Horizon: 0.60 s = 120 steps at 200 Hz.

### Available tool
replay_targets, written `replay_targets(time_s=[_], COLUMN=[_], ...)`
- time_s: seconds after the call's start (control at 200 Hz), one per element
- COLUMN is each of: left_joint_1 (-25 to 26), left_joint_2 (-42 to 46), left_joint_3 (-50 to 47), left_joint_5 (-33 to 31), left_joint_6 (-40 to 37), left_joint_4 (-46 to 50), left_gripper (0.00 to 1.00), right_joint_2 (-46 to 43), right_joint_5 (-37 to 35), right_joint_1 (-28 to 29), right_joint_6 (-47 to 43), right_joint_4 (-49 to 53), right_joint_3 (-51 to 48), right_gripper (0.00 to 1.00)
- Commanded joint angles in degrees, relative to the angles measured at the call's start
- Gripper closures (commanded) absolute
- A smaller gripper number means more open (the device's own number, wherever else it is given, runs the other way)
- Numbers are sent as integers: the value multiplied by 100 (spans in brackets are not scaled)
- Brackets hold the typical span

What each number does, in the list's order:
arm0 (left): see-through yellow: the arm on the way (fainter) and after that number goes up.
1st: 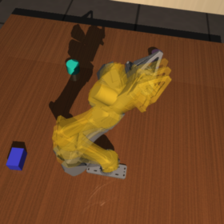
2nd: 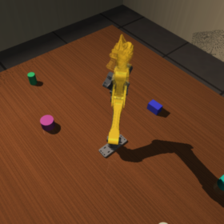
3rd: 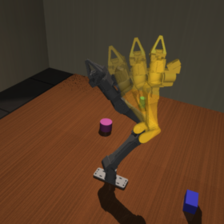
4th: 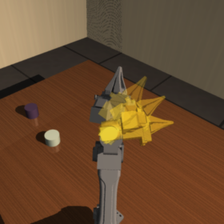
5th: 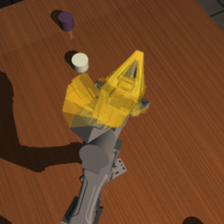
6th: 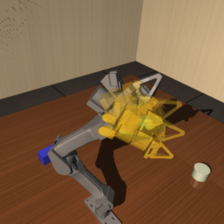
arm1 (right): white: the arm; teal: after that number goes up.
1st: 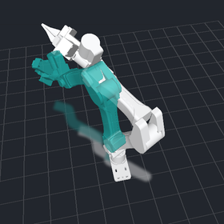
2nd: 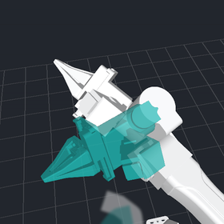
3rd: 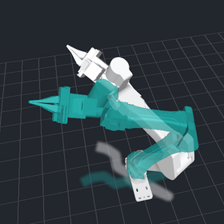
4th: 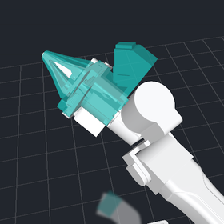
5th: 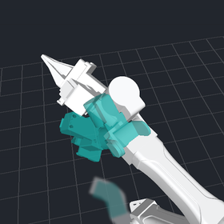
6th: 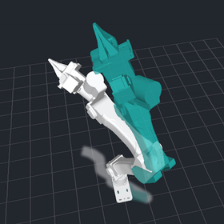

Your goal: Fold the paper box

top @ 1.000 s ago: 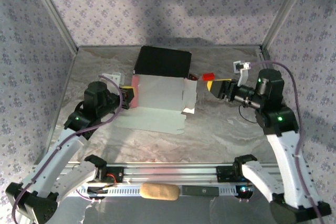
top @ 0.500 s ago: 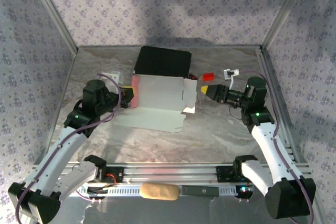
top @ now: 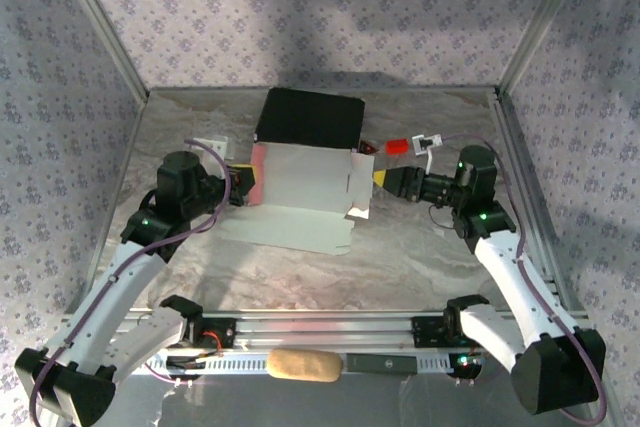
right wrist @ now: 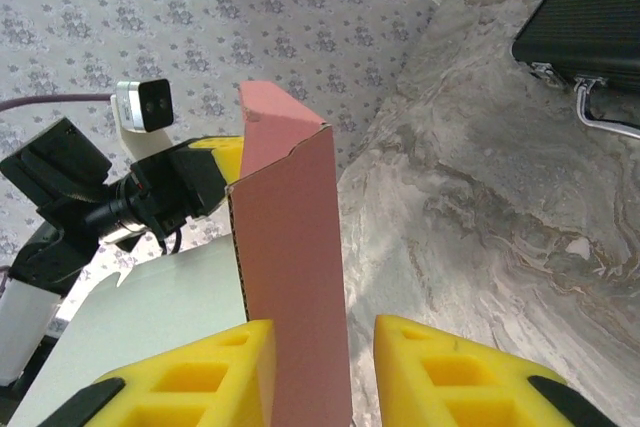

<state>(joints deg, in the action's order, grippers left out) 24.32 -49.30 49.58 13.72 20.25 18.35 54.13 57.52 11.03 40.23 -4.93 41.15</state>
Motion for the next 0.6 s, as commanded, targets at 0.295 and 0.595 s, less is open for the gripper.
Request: replay_targets(time_s=[0.295,0.595], left_joint_1=[-33,-25], left_joint_2=[-17,-18], left_joint_3=[236,211], left_joint_5=[197,219], left_joint_6=[84,67], left_joint_4=[-176,-165], left_gripper=[100,100], right_joint_2=[224,493], right_joint_5=[-483,-800], right_joint_1=[688,1033], right_joint_6=[-763,-1023], right_joint_4=[633,878], right_joint_3=[551,839], right_gripper=[57,47])
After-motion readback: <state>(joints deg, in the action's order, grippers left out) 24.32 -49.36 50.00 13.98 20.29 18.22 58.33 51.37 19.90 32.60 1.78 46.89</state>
